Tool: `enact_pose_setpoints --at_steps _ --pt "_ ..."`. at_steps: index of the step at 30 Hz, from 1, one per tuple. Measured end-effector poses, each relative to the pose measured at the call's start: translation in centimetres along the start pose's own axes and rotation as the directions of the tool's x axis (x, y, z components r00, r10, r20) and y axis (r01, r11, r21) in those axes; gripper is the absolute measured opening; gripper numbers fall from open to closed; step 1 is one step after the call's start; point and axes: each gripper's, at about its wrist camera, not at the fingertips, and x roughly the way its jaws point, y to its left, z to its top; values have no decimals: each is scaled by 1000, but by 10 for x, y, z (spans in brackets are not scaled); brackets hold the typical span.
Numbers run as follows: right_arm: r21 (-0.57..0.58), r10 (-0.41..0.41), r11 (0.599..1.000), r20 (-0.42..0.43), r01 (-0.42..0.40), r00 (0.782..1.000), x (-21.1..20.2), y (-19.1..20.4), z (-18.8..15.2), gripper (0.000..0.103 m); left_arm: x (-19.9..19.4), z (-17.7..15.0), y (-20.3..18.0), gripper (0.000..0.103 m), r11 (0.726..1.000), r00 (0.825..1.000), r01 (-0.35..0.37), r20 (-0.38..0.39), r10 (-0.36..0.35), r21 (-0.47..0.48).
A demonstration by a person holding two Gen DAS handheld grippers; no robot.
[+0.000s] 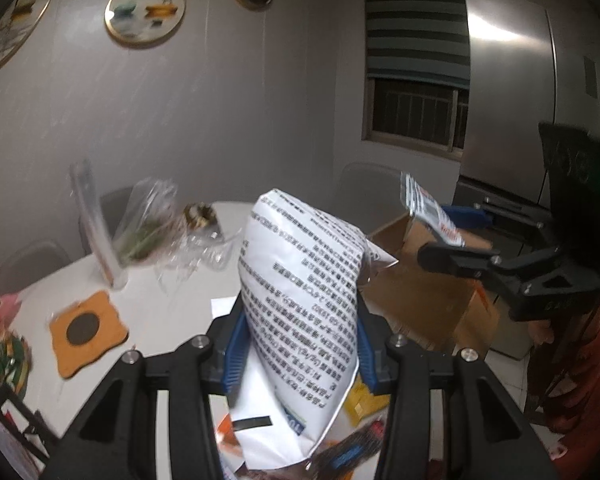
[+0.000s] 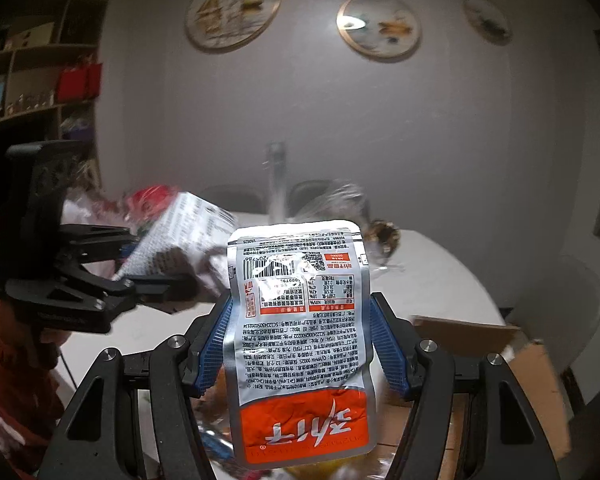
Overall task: Organize snacks
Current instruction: 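Lift and carry the white bag with the left gripper while the right carries the pouch into the box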
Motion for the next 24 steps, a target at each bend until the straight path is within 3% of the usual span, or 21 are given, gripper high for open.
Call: enact_pose_setpoints --at_steps 4,10,19,24 --pt "38 -69 997 7 69 998 -19 -36 -9 62 17 23 -28 43 998 999 51 8 -51 34" --pt "122 -109 986 -17 110 994 -35 -82 -31 62 60 48 -79 43 986 990 143 -28 -141 87" --pt "178 -107 976 -108 125 988 -7 -128 -61 62 126 63 -135 43 970 970 215 -139 -199 114" --pt "180 -96 977 -126 118 987 13 -139 -66 62 155 58 -150 43 968 960 215 -207 -187 125"
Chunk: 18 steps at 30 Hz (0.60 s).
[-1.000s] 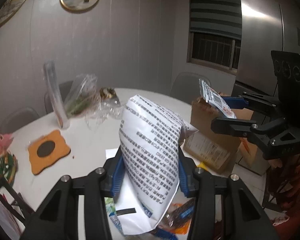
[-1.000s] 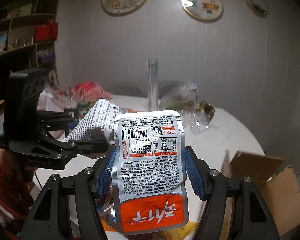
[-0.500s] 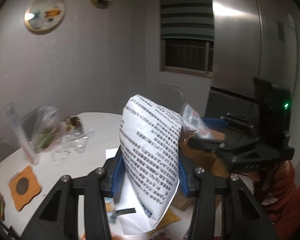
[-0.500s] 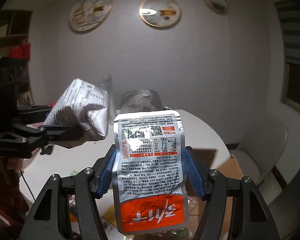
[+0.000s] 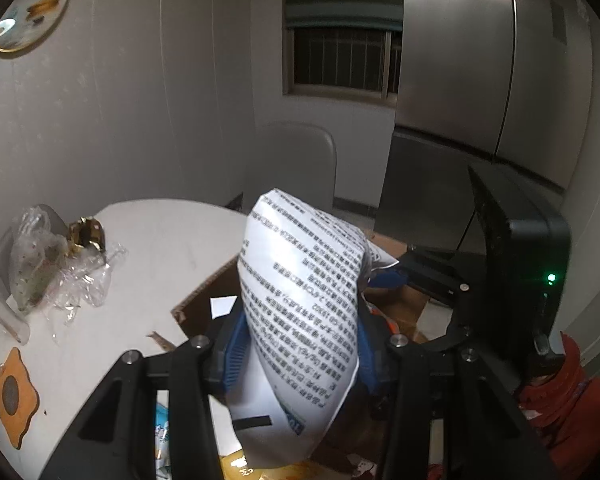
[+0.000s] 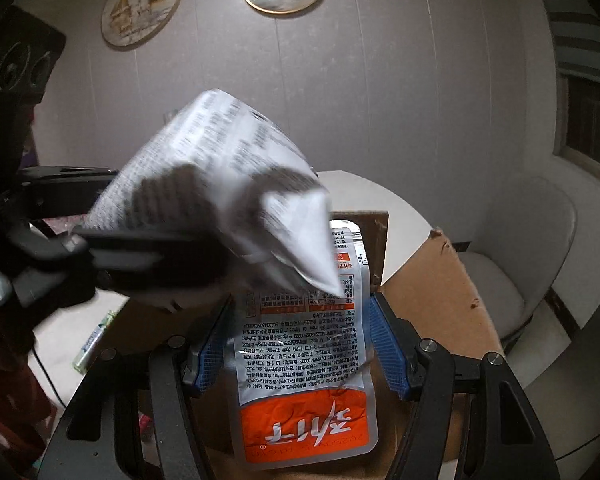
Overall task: Organize snacks
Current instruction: 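Lift and carry the white bag with the left gripper while the right carries the pouch into the box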
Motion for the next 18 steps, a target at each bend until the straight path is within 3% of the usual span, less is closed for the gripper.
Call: enact_pose_setpoints --at_steps 9,18 --pt "-18 -6 1000 -21 6 1000 35 2 5 62 27 -7 6 43 999 997 -36 -65 37 16" --pt "-132 -59 990 -77 49 995 61 26 8 68 49 -19 6 46 996 988 -59 -140 67 62"
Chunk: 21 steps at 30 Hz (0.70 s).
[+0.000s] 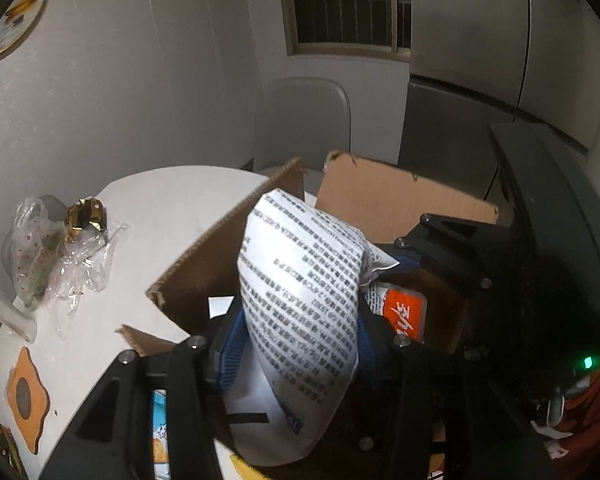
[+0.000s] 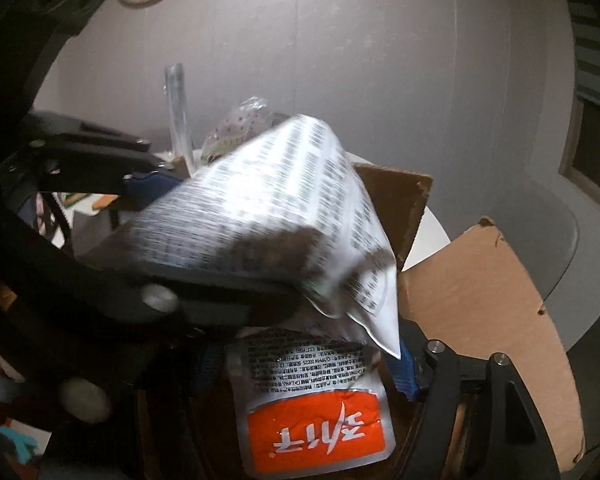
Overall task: Organize snacks
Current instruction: 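Lift and carry the white bag with the left gripper while the right carries the pouch into the box, then open both grippers inside the box and withdraw toward the table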
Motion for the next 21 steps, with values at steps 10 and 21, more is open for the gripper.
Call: enact_pose_setpoints --at_steps 10,21 --pt "-71 -29 997 -74 23 997 23 18 -7 69 0 -6 4 48 1000 1000 -13 -1 13 2" --pt "-91 -23 996 -53 18 998 11 30 -3 84 -26 -6 1 83 999 996 -36 77 35 11"
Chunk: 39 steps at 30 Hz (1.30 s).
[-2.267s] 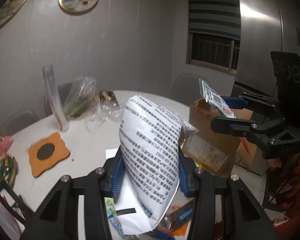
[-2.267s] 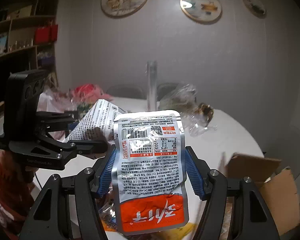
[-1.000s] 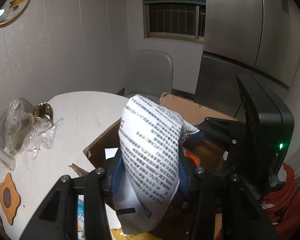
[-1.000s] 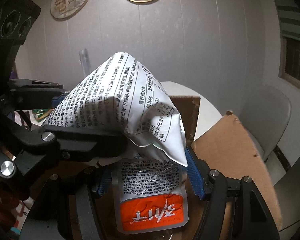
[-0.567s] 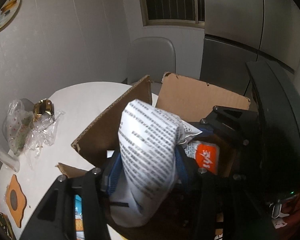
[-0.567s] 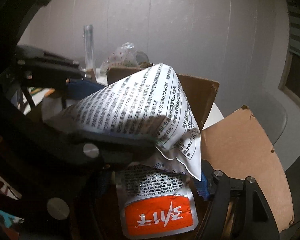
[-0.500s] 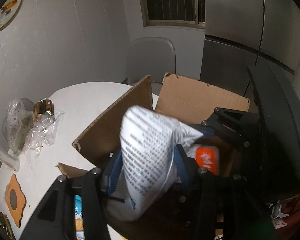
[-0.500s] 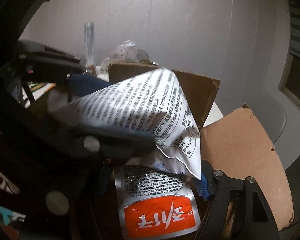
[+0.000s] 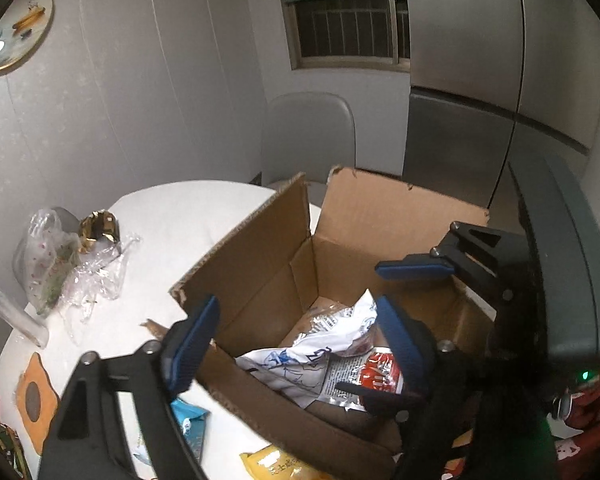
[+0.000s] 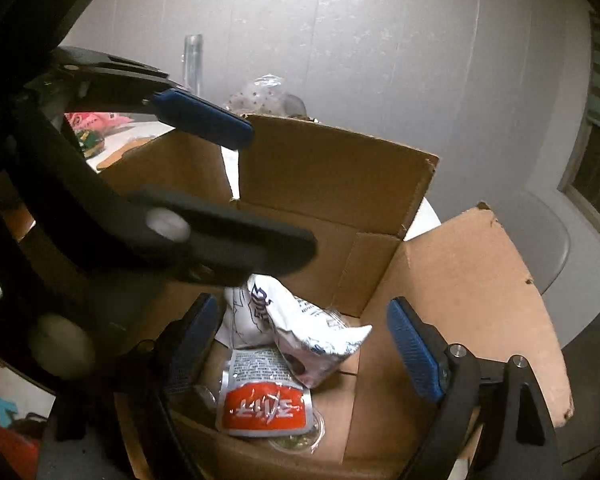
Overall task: Organize snacks
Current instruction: 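Open both grippers inside the box and withdraw toward the table, then grasp the green-and-white bar with the left gripper while the right grasps the black sesame pack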
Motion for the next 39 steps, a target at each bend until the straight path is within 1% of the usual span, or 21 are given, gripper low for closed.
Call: enact_pose_setpoints --at_steps 1,2,6,7,11,12,16,21,25,28,30,33,34,36,39 --pt "4 2 1000 5 -2 1000 -2 1 1 85 -5 0 0 85 1000 1000 -4 14 4 -2" --pt "7 4 1000 12 -4 1000 -5 1 1 85 -12 0 1 86 1000 1000 -9 28 9 -6" --pt "25 -15 1000 50 13 999 -26 3 2 90 -36 -6 2 86 1000 997 -15 70 16 -20" --pt "31 -23 999 60 21 998 -42 -4 -10 90 -42 -7 3 86 1000 997 -16 81 18 -24" --pt "55 -46 998 113 40 993 -74 -6 -14 90 -73 -17 7 86 999 991 -24 129 29 -42" --pt "60 -50 997 131 43 990 -92 -7 -25 90 -81 -20 9 86 999 990 -27 139 33 -46" --pt "71 -61 996 197 48 979 -123 0 -22 90 -114 -34 16 86 996 982 -44 183 57 -75" --pt "26 -60 998 256 56 965 -145 32 -7 90 -149 -59 34 86 988 973 -67 210 96 -142" --pt "-32 -15 999 292 25 956 -154 66 -1 90 -170 -91 56 86 970 963 -132 205 175 -204" --pt "-82 31 997 312 -5 950 -154 95 0 87 -178 -124 74 86 948 956 -181 179 231 -261" --pt "-120 92 991 303 -58 948 -147 115 -3 84 -177 -151 87 86 929 953 -214 144 267 -302" --pt "-171 210 970 239 -171 948 -126 140 -11 81 -167 -187 99 86 900 949 -258 82 304 -351" --pt "-187 246 960 208 -209 947 -117 148 -15 80 -163 -198 102 86 894 950 -263 63 305 -363" --pt "-209 292 943 148 -259 945 -97 160 -23 79 -151 -225 108 86 882 956 -260 21 291 -393" --pt "-220 326 926 52 -308 944 -63 172 -40 78 -137 -255 112 86 859 960 -263 -29 279 -439"
